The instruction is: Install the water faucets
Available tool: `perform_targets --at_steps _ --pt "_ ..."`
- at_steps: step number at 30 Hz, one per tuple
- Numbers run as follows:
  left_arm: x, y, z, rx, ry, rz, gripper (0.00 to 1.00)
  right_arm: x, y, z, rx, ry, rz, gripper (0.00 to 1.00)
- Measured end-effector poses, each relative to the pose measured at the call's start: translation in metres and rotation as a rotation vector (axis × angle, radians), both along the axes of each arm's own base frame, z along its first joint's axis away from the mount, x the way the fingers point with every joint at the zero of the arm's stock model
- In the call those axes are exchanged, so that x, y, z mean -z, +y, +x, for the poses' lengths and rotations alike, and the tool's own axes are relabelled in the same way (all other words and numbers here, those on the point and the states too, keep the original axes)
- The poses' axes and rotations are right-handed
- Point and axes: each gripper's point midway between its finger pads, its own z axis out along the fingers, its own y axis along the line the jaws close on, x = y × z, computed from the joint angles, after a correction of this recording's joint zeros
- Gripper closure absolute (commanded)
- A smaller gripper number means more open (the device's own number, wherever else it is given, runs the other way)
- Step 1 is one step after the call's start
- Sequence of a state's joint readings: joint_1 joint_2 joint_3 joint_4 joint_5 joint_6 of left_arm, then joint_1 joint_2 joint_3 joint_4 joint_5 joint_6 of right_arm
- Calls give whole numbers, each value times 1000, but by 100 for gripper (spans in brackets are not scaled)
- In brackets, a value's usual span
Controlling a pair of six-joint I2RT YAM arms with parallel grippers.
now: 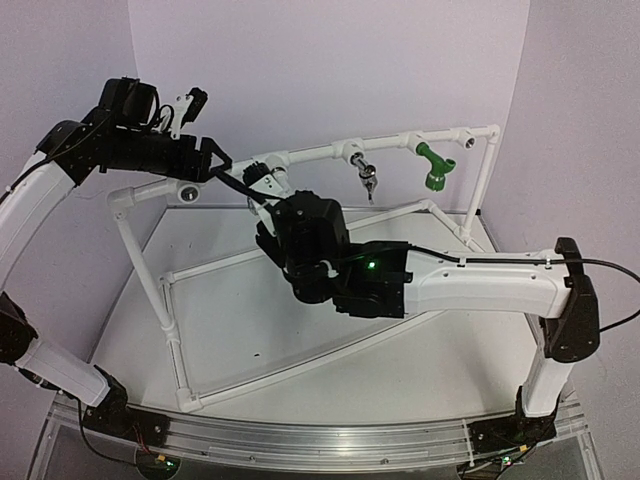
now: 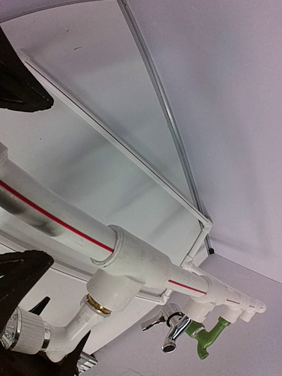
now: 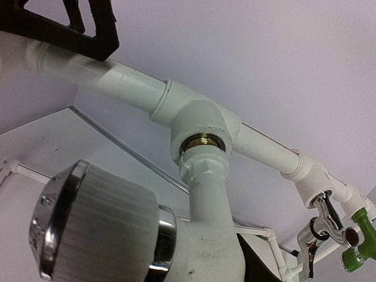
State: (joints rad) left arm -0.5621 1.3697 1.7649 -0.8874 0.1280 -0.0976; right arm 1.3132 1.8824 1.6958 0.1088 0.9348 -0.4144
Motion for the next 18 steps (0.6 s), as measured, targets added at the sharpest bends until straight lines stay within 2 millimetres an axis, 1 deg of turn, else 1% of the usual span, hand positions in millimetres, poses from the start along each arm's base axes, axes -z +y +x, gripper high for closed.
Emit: perform_targets --at_steps 3,5,8,10,14,18 --pt "0 0 0 0 -2 0 19 1 -1 1 7 3 4 56" --pt "-1 0 0 0 -4 -1 19 0 -2 1 9 7 18 48" --pt "-1 0 1 1 -6 -3 19 0 1 1 -3 13 40 31" --pt "-1 0 1 1 -6 -3 19 -1 4 -1 -22 15 65 27" --pt "-1 0 1 1 -5 -2 19 -1 11 -3 -66 -5 56 25" --pt "0 -1 1 0 -6 -1 19 1 12 -2 -71 -37 11 24"
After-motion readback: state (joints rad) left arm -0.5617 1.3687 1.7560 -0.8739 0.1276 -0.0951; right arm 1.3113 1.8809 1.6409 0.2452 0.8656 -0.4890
